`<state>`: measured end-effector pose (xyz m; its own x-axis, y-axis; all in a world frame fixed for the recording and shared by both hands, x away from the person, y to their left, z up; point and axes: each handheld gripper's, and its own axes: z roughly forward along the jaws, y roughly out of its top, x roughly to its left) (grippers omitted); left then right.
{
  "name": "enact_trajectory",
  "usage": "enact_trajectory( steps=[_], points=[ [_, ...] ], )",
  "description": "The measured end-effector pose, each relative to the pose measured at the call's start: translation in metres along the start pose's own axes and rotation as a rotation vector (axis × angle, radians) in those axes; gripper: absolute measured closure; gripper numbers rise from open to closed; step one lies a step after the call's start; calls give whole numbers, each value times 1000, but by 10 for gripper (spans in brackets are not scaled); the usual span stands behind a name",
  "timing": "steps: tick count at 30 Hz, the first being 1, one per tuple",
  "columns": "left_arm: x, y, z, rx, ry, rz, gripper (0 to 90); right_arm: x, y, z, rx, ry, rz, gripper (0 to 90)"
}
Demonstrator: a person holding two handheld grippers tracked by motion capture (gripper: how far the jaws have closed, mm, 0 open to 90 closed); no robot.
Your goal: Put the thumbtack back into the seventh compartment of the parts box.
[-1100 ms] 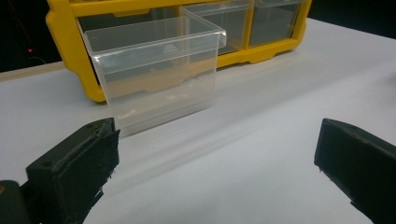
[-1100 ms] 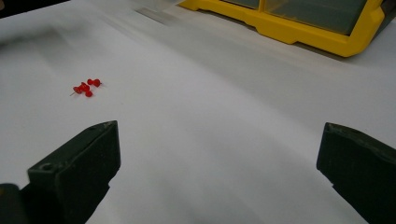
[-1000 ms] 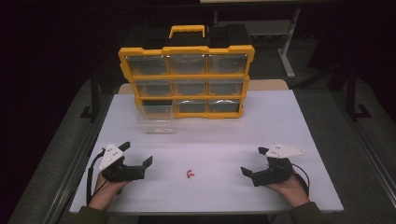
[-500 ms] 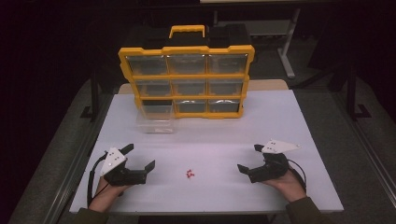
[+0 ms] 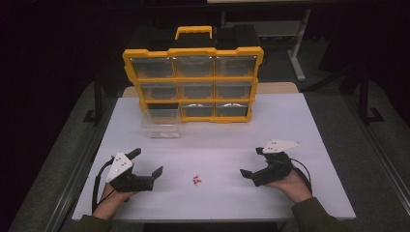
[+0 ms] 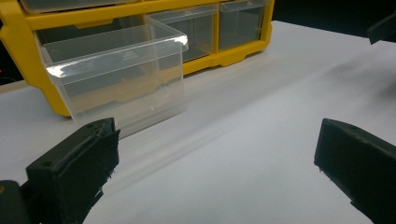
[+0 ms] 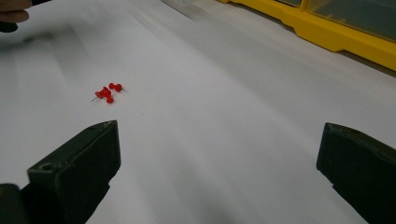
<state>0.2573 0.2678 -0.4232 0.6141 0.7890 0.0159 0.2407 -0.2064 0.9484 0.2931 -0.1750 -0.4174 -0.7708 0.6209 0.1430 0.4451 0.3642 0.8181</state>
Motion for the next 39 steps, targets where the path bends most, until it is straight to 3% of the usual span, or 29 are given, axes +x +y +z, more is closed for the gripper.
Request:
enact_trajectory(
  steps=[16,24,39],
  points=[
    [-1,-2,2,18,-9,2,0,1,15,13,30,34,-19,41],
    [-1,-3,4,36,-18,17,0,2,24,18,36,60,-31,145],
    [-2,-4,5,38,-18,-3,0,2,35,30,76,71,-28,298]
  ],
)
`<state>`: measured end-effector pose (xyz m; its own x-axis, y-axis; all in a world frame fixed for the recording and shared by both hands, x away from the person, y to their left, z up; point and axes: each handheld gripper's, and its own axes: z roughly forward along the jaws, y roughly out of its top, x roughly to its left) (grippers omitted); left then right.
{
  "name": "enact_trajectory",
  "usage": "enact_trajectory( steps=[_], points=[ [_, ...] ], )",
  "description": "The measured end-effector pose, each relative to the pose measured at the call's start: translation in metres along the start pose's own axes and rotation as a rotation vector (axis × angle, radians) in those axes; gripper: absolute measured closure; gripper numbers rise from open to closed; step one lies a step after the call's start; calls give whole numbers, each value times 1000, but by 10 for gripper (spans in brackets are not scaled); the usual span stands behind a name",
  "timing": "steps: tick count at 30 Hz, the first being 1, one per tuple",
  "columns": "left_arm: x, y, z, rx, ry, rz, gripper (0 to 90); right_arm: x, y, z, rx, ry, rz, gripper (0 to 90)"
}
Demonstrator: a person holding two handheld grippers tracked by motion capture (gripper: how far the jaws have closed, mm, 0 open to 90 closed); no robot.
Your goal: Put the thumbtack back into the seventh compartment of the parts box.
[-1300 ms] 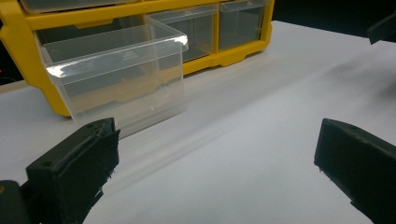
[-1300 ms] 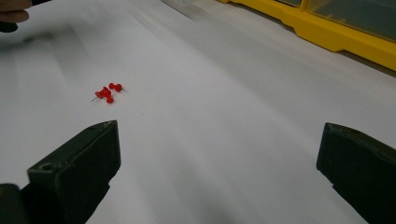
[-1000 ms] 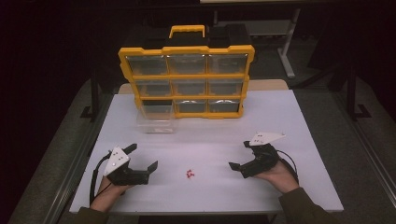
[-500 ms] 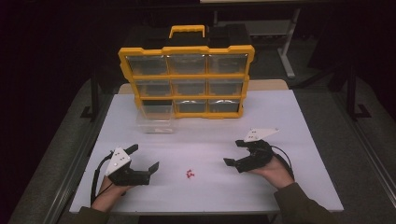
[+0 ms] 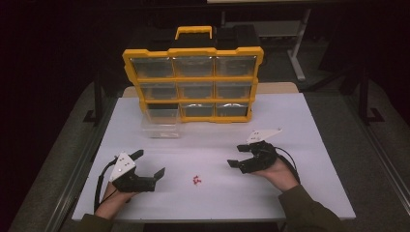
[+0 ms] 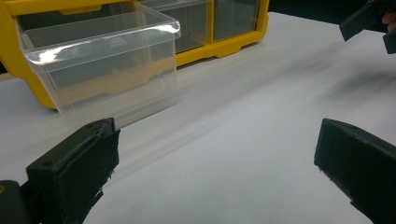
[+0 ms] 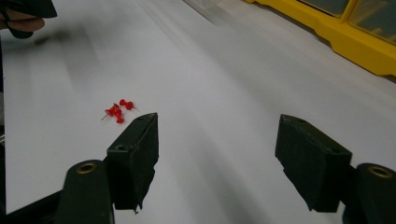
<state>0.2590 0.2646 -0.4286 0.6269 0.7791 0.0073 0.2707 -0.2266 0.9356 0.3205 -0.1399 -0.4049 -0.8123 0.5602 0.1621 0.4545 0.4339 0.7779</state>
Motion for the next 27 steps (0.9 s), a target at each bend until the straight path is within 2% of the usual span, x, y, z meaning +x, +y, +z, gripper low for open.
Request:
enact_trajectory(
  steps=[2,16,27],
  points=[
    [1,0,0,2,-3,19,0,0,2,2,5,4,-5,313],
    [0,0,0,-13,-8,1,0,5,14,11,33,39,-39,364],
    [0,0,1,-21,-18,1,0,11,24,22,67,51,-63,353]
  ],
)
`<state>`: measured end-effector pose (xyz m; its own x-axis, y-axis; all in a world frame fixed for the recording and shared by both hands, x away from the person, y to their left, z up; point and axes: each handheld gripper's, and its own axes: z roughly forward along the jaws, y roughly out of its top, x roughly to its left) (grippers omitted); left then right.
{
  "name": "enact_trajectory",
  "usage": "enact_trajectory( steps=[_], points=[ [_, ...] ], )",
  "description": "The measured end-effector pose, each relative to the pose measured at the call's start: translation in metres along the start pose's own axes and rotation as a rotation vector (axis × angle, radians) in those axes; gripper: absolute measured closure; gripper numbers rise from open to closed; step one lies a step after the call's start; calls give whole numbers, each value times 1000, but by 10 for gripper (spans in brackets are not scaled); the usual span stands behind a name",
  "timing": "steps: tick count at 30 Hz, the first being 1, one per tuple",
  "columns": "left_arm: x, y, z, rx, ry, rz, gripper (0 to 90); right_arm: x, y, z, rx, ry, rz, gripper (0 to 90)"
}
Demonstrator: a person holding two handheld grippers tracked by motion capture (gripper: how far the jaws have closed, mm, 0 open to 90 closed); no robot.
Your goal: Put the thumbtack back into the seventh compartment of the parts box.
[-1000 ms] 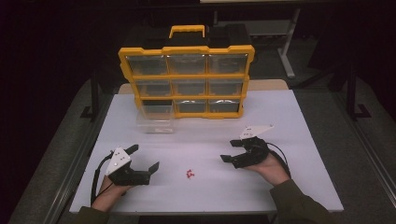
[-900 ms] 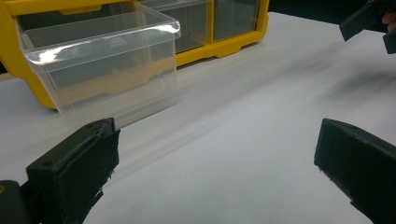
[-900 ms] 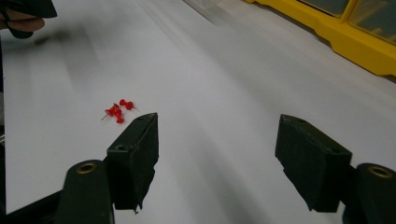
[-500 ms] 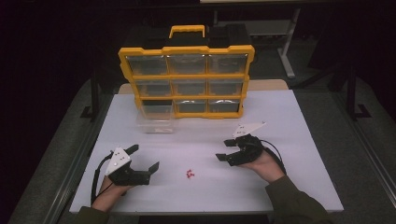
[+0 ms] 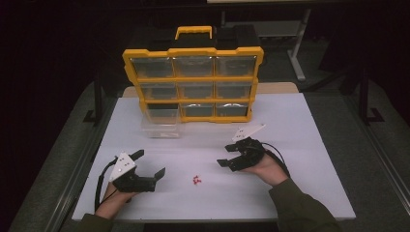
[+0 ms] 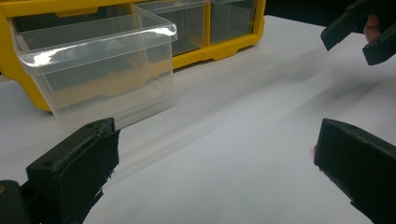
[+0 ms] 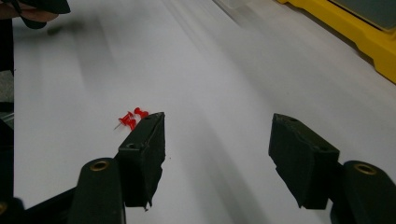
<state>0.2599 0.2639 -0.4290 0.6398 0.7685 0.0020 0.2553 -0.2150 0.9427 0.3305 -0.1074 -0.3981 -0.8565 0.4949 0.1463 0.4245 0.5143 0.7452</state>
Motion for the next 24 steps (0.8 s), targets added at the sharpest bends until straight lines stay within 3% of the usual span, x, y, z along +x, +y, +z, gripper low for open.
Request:
enact_trajectory(
  steps=[13,24],
  points=[
    [0,0,0,1,-11,7,0,7,16,15,48,63,-33,422],
    [0,0,0,1,-15,9,0,12,27,33,100,138,-103,498]
  ],
)
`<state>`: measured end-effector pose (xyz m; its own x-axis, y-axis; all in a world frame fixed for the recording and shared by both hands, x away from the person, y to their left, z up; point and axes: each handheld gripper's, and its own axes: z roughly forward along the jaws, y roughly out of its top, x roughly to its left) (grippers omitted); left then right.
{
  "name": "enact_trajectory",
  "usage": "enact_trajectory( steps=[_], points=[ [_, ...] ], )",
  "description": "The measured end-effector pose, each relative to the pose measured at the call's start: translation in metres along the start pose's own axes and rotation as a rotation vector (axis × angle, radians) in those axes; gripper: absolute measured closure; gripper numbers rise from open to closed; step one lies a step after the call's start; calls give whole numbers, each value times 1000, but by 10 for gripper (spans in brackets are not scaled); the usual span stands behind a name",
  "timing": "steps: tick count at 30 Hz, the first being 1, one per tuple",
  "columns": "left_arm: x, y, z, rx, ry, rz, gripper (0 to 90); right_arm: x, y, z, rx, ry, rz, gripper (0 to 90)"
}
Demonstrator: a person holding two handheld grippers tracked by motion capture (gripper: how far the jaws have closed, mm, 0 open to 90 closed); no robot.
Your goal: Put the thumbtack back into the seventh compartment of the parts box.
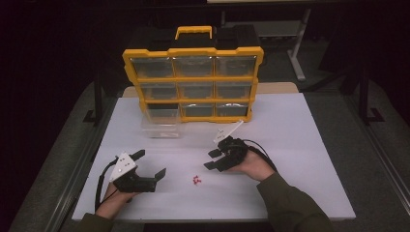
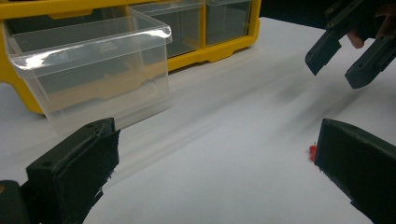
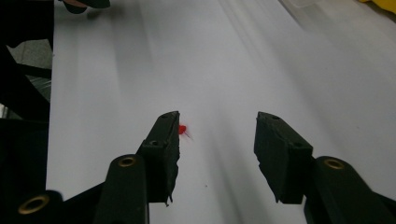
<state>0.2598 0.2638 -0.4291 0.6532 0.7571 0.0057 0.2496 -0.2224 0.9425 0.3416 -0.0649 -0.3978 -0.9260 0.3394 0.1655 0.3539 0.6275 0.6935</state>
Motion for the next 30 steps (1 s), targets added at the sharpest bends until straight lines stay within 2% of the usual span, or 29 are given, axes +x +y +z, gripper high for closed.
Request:
enact_trajectory(
  steps=[1,2,5,6,7,9,13,20,26,30],
  points=[
    [0,0,0,-1,0,0,0,1,1,1,-3,12,7,508],
    [0,0,0,-2,-1,0,0,-1,2,3,9,11,-12,515],
    [0,0,0,-1,-2,-2,0,-1,5,7,15,22,-25,534],
    [0,0,0,-2,-2,-2,0,0,6,8,21,34,-16,540],
    [0,0,0,-3,-2,-1,0,-2,6,10,22,31,-38,546],
    [0,0,0,-2,-2,1,0,-1,8,14,31,40,-46,563],
    [0,0,0,7,0,13,0,0,10,20,42,58,-49,589],
    [-1,-1,1,3,-4,-2,0,1,12,32,74,79,-56,611],
    [-1,-1,2,11,-3,13,0,0,15,39,93,100,-75,624],
    [0,-1,3,8,-4,6,0,1,18,43,102,113,-83,641]
  ],
)
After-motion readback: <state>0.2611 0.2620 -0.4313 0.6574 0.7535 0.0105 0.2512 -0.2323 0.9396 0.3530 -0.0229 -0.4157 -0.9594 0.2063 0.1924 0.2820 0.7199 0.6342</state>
